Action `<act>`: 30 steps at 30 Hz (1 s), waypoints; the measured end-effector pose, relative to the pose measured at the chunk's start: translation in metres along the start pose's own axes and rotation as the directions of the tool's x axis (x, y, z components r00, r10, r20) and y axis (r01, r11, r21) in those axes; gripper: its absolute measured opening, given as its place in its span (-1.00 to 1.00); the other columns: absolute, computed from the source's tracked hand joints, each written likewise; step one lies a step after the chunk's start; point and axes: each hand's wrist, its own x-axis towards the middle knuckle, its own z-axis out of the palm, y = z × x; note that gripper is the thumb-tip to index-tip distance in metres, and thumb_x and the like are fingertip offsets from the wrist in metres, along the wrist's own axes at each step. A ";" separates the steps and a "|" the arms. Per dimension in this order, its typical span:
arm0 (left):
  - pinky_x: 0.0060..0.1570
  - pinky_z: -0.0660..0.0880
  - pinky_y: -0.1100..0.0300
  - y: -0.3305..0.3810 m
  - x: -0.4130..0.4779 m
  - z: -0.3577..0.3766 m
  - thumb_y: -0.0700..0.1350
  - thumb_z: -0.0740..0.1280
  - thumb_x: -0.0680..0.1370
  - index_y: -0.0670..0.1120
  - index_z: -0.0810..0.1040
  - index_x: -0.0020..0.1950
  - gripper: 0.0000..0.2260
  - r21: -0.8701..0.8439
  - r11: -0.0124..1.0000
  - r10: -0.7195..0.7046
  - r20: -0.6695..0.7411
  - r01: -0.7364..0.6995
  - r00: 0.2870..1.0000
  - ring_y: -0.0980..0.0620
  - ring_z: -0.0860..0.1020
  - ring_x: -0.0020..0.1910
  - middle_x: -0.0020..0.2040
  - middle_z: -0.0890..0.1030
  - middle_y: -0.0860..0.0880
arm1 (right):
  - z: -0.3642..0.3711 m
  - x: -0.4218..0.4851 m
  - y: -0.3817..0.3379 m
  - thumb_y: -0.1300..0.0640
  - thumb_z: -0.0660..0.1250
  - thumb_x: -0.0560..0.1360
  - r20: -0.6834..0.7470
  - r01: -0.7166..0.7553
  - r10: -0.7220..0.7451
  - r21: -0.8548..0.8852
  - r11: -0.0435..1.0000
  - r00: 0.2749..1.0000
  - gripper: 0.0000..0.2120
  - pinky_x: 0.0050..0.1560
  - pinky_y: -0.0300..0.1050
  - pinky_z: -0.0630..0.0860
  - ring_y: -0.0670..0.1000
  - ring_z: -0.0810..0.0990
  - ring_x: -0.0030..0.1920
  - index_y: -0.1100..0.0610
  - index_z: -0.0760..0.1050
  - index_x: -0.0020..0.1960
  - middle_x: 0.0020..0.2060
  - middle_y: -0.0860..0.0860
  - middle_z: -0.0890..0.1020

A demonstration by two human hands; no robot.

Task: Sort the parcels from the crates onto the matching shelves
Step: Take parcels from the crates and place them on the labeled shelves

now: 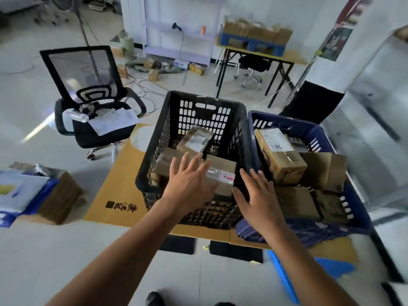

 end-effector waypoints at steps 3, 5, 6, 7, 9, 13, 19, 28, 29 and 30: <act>0.53 -0.29 -0.26 0.001 0.033 0.005 0.36 0.08 0.62 0.09 0.11 0.64 -0.34 -0.001 0.999 0.052 0.081 -0.052 0.995 -0.14 -0.15 0.66 0.69 0.02 0.00 | 0.001 0.007 0.005 -0.47 -0.26 0.52 0.020 -0.063 0.064 -0.054 0.997 0.998 -0.17 0.66 0.19 -0.08 0.05 -0.11 0.69 -0.12 0.02 0.69 0.69 0.02 0.07; 0.55 -0.26 -0.27 0.003 0.051 0.012 0.36 0.12 0.60 0.12 0.15 0.62 -0.36 0.016 0.993 0.113 0.108 -0.115 0.988 -0.12 -0.12 0.66 0.68 0.07 0.01 | 0.002 0.011 0.011 -0.47 -0.27 0.50 0.039 -0.085 0.088 -0.075 0.994 0.995 -0.15 0.66 0.18 -0.09 0.04 -0.14 0.69 -0.11 -0.01 0.69 0.69 0.00 0.05; 0.56 -0.23 -0.27 0.004 0.059 0.016 0.36 0.13 0.60 0.14 0.17 0.61 -0.37 0.025 0.989 0.141 0.108 -0.144 0.984 -0.11 -0.08 0.66 0.67 0.10 0.01 | 0.003 0.014 0.014 -0.47 -0.27 0.50 0.046 -0.089 0.093 -0.077 0.993 0.995 -0.15 0.67 0.17 -0.09 0.04 -0.15 0.68 -0.11 -0.01 0.69 0.69 -0.01 0.04; 0.57 -0.20 -0.27 0.004 0.067 0.021 0.36 0.14 0.60 0.15 0.18 0.60 -0.39 0.038 0.986 0.158 0.112 -0.163 0.981 -0.09 -0.06 0.66 0.67 0.13 0.02 | 0.004 0.016 0.017 -0.47 -0.27 0.51 0.056 -0.091 0.095 -0.079 0.993 0.994 -0.16 0.67 0.17 -0.08 0.03 -0.15 0.68 -0.10 -0.02 0.69 0.69 -0.01 0.04; 0.58 -0.15 -0.27 0.005 0.080 0.031 0.37 0.13 0.60 0.15 0.20 0.59 -0.39 0.065 0.985 0.153 0.138 -0.163 0.979 -0.10 -0.04 0.66 0.66 0.15 0.01 | 0.008 0.019 0.023 -0.45 -0.24 0.54 0.073 -0.097 0.103 -0.089 0.991 0.992 -0.17 0.66 0.16 -0.08 0.03 -0.16 0.68 -0.08 -0.03 0.70 0.69 -0.02 0.02; 0.56 -0.10 -0.34 0.010 0.097 0.052 0.43 0.06 0.58 0.15 0.16 0.61 -0.33 0.130 0.983 0.094 0.230 -0.126 0.969 -0.18 0.00 0.65 0.67 0.13 -0.05 | 0.016 0.017 0.033 -0.39 -0.17 0.63 0.042 -0.106 0.111 -0.101 0.989 0.993 -0.24 0.65 0.17 -0.07 0.06 -0.17 0.68 0.00 0.00 0.70 0.70 -0.01 0.01; 0.50 -0.09 -0.42 0.016 0.116 0.073 0.54 -0.09 0.51 0.09 0.24 0.60 -0.20 0.278 0.958 -0.001 0.267 -0.075 0.964 -0.19 0.25 0.57 0.60 0.30 -0.12 | 0.027 0.015 0.036 -0.42 -0.24 0.57 0.001 -0.135 0.135 -0.049 0.990 0.991 -0.16 0.66 0.15 -0.13 0.03 -0.24 0.67 0.02 -0.04 0.71 0.70 -0.01 -0.02; 0.43 -0.13 -0.48 0.037 0.154 0.070 0.58 -0.02 0.46 0.07 0.20 0.61 -0.13 0.247 0.962 -0.190 0.300 0.116 0.935 -0.28 0.40 0.47 0.65 0.17 -0.10 | 0.028 0.014 0.037 -0.44 -0.30 0.54 0.008 -0.175 0.175 0.044 0.984 0.984 -0.18 0.67 0.15 -0.12 -0.04 -0.32 0.65 -0.08 -0.07 0.70 0.69 -0.09 -0.04; 0.43 -0.07 -0.47 0.039 0.160 0.068 0.58 0.01 0.45 0.07 0.21 0.60 -0.12 0.233 0.963 -0.207 0.314 0.136 0.927 -0.30 0.39 0.47 0.64 0.18 -0.10 | 0.028 0.014 0.038 -0.44 -0.30 0.54 0.001 -0.176 0.176 0.049 0.983 0.984 -0.18 0.67 0.16 -0.11 -0.04 -0.31 0.65 -0.09 -0.06 0.70 0.69 -0.09 -0.03; 0.44 0.02 -0.46 0.041 0.165 0.066 0.59 0.05 0.43 0.07 0.22 0.60 -0.12 0.209 0.965 -0.220 0.330 0.156 0.918 -0.33 0.36 0.48 0.63 0.19 -0.11 | 0.028 0.014 0.039 -0.44 -0.30 0.55 -0.009 -0.174 0.175 0.051 0.983 0.985 -0.19 0.67 0.16 -0.10 -0.03 -0.30 0.66 -0.08 -0.04 0.70 0.69 -0.08 -0.02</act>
